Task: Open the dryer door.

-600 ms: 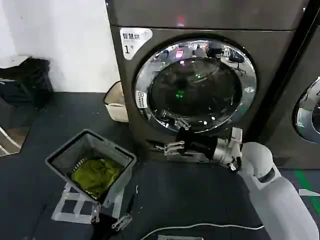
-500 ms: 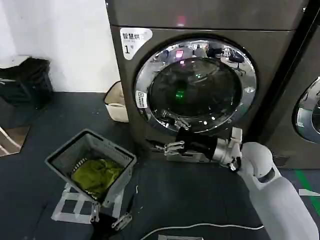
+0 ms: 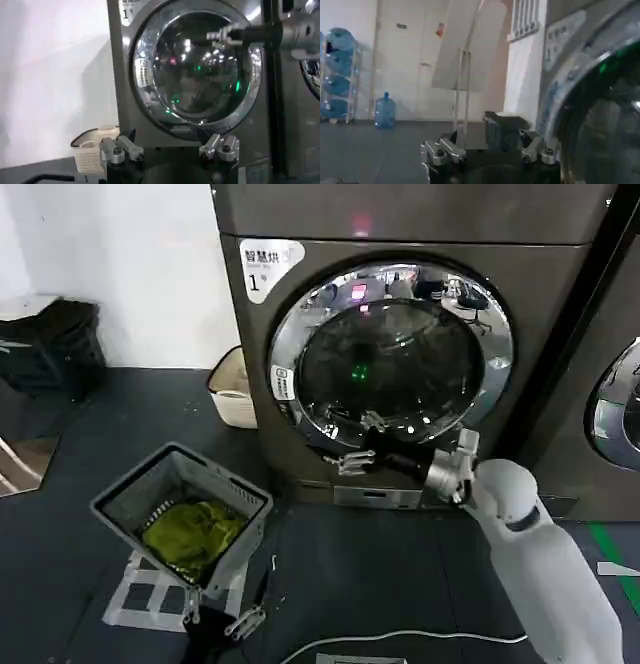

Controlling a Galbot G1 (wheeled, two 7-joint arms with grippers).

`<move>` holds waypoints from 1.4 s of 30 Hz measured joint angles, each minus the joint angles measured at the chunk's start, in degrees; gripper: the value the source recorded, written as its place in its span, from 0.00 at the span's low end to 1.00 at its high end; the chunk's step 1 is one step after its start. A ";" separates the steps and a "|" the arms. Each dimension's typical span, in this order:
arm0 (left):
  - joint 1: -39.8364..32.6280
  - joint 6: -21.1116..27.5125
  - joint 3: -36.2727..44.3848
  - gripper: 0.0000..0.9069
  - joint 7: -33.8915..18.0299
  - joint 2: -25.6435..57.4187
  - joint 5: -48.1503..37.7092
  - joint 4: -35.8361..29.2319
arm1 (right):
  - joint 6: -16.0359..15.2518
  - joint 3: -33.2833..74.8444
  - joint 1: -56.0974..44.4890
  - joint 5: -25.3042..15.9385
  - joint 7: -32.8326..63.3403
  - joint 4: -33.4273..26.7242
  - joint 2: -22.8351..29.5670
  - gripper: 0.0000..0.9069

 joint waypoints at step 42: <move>1.71 0.41 -0.97 1.00 2.55 -2.90 -0.11 -1.69 | 6.02 -15.48 19.72 0.64 0.19 -27.66 9.36 1.00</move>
